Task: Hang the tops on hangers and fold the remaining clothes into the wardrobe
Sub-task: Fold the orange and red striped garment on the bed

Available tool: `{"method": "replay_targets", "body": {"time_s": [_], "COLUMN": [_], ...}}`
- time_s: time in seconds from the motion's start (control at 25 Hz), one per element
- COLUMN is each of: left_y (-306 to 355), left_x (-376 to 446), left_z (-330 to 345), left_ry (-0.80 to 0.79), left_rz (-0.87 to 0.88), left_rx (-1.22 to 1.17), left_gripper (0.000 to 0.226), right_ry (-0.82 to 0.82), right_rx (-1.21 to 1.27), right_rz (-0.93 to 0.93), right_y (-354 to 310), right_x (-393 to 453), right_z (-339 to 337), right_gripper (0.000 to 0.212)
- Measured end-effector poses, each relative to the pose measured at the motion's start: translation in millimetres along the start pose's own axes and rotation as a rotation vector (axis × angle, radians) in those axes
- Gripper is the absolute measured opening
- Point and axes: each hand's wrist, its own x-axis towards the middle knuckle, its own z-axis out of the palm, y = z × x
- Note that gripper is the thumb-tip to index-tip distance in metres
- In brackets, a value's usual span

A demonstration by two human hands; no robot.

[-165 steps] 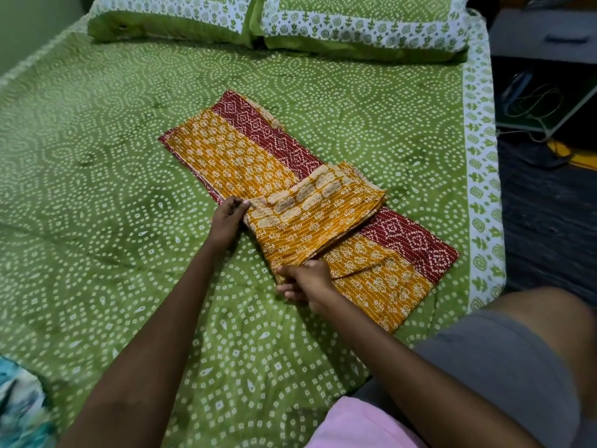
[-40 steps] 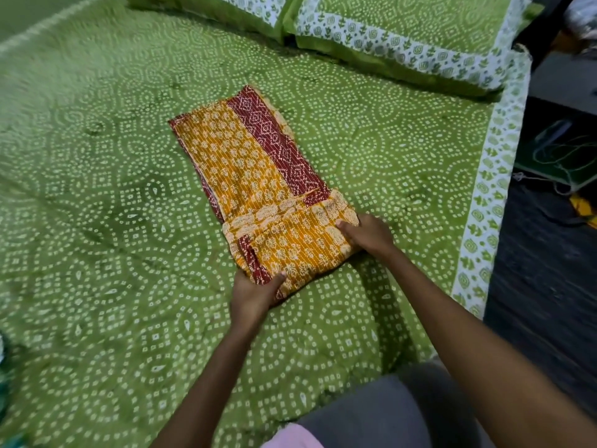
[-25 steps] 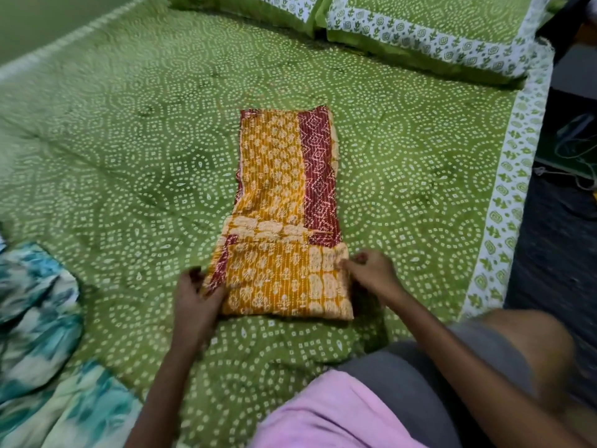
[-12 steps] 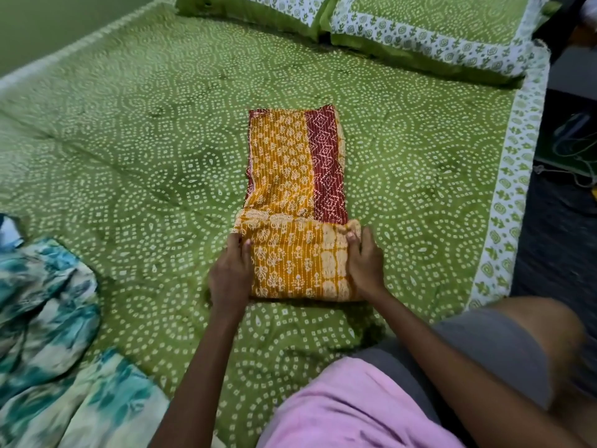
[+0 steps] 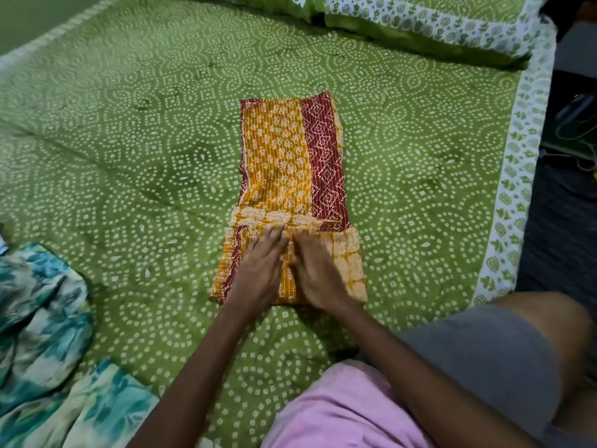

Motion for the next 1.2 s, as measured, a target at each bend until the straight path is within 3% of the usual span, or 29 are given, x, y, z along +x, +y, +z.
{"method": "replay_targets", "body": {"time_s": [0.04,0.16,0.48,0.6,0.8,0.92,1.04,1.2], "left_y": [-8.9,-33.6,-73.9,-92.7,-130.4,-139.4,-148.5,-152.4], "left_x": [2.1,14.0,48.9,30.2,16.8,28.3,44.2,59.8], "left_z": [8.3,20.5,4.3,-8.3,-35.5,-44.8,-49.9,-47.7], "left_ry": [-0.126,-0.196,-0.222,-0.242,-0.292,-0.344,-0.427,-0.441], "left_rz": [-0.009,-0.003,0.086,0.193,0.328,0.442,0.542,0.624], "left_rx": [0.152,0.327,0.199,0.154,0.132,0.226,0.332,0.383], "left_gripper": [0.057,0.071,0.076,0.061,0.054,0.055,0.069,0.074], "right_ry": [-0.169,-0.163,-0.126,-0.130,-0.395,-0.470,-0.409,-0.215], "right_rx": [-0.103,-0.284,-0.340,-0.333,-0.359,-0.476,-0.541,-0.610], "right_rz": [-0.013,-0.039,0.057,0.142,-0.143,-0.235,-0.314,-0.534], "right_y": [1.7,25.0,52.5,66.0,119.4,139.9,140.0,132.6], "right_x": [-5.4,16.1,45.5,35.3,9.7,0.0,-0.9,17.2], "right_z": [11.8,21.0,10.7,1.3,-61.2,-81.4,-73.9,-62.9], "right_gripper": [0.059,0.065,0.067,0.066,0.062,0.077,0.088,0.071]}}
